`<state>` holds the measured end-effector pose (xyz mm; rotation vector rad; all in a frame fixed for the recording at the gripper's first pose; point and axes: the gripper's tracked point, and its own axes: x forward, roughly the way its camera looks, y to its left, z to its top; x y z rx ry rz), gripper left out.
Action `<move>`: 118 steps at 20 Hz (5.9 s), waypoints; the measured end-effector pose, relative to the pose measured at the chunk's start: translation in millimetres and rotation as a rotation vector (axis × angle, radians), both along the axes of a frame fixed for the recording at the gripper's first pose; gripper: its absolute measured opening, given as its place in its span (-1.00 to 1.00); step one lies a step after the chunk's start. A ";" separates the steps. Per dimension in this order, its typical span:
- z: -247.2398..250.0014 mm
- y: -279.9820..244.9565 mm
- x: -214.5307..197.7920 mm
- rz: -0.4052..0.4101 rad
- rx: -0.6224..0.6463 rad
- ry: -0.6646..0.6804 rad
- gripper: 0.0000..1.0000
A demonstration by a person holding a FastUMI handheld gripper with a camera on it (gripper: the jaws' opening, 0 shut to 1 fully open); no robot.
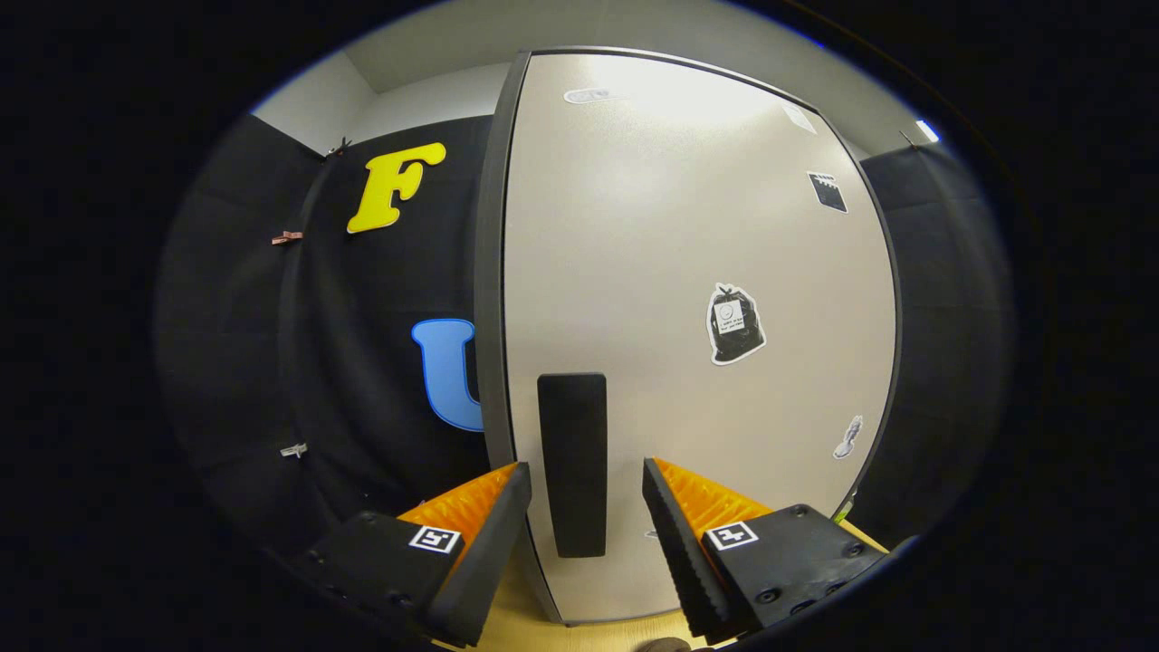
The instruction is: Open the shoe cabinet door, grab the shoes and put them into the shoe cabinet, then close the shoe cabinet door.
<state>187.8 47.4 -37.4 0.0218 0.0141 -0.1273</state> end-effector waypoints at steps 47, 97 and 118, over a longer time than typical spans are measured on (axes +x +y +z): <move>4.1 -98.3 -198.2 0.272 0.026 0.022 -0.43; -203.2 -78.8 -179.0 0.064 0.106 0.325 -0.47; -470.5 -49.1 -136.0 -0.059 0.182 0.757 -0.47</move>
